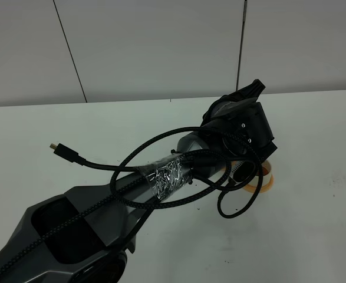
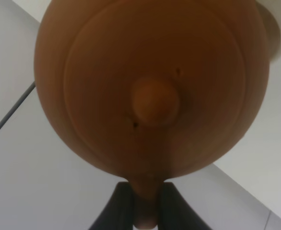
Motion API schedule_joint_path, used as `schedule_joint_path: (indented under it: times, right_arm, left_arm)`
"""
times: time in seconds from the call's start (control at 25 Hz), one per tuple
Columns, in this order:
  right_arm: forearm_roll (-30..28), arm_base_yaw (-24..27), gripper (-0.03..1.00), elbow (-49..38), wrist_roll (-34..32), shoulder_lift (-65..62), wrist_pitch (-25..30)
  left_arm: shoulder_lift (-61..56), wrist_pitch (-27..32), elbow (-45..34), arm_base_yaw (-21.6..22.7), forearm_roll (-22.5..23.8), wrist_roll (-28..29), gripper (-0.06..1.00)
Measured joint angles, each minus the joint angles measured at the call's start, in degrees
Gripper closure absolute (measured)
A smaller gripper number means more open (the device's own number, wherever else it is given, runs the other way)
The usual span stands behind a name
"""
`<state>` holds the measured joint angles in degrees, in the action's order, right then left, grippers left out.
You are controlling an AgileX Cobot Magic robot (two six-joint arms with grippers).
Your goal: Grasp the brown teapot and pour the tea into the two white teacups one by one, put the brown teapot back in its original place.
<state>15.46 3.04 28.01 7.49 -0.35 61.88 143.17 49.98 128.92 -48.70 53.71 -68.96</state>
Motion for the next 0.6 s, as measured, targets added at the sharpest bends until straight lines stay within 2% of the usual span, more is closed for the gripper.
schedule_joint_path:
  times: [0.6]
  right_arm:
    - [0.00, 0.00, 0.73, 0.00, 0.00, 0.00, 0.00]
  left_arm:
    - [0.00, -0.32, 0.00, 0.00, 0.10, -0.93, 0.77]
